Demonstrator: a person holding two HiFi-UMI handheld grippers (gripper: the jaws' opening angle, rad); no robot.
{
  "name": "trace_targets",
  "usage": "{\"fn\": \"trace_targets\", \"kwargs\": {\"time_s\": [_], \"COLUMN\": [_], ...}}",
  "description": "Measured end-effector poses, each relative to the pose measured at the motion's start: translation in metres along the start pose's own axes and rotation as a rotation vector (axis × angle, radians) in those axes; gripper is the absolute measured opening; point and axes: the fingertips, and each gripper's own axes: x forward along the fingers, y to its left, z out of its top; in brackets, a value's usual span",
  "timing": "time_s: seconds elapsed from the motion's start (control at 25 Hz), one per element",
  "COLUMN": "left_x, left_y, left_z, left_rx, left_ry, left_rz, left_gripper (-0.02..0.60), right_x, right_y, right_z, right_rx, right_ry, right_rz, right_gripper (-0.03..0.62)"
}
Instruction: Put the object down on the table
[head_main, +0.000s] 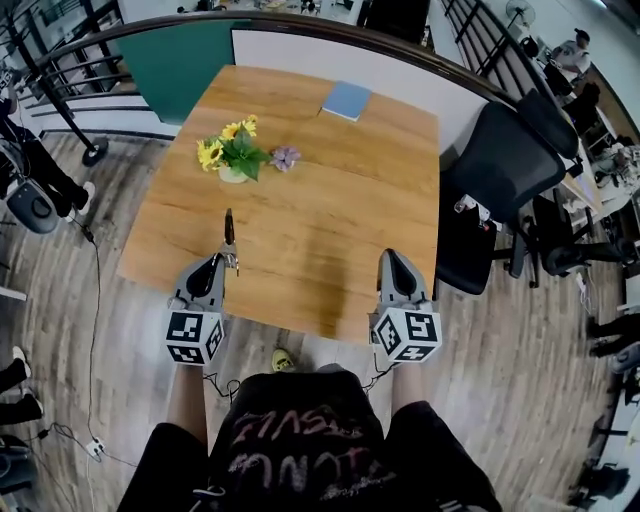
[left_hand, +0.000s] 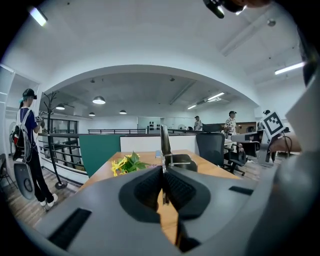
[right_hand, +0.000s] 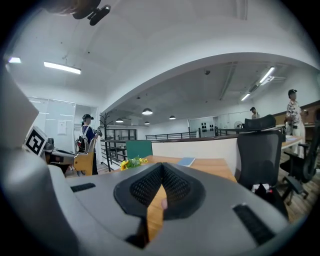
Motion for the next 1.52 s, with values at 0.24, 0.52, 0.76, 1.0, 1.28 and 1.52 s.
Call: {"fn": "trace_targets", "kwargs": {"time_s": [0.24,0.52,0.76,1.0,1.28,1.52], "left_x": [0.018,0.036,0.053,0.072,0.096,0.121], "left_y": [0.001,-0.005,-0.008,-0.009,-0.014,-0.018], "left_z": [0.008,0.017,0.022,0.023,0.027,0.017], "left_rx": [0.025,0.021,0.045,0.095,0.231,0.384], "left_ry": [0.001,-0.005,0.006,0.031,0.073,0.135], "left_rz": [-0.025,-0.024,-0.003,0.010,0.008,-0.013], "left_gripper": [0.014,0.014,0.014,0.014,0.014,0.014], "right_x": [0.006,0.023,0.043,0.059,0.069,0.075], "right_y": [-0.005,-0.010,-0.020,-0.023,-0.025,-0.027], "right_z": [0.009,0.013,0.015,0.019,0.024,0.026], "right_rx": [-0.009,0.004,0.017,0.019,0.015,0.011], "right_ry": [-0.004,-0.016,-0.031,-0.044,-0.059,-0.060], "right_rz": [-0.014,0.016,0.044,0.074,0.093,0.096], "right_gripper": [0.005,0.005,0.005,0.005,0.005,0.005]}}
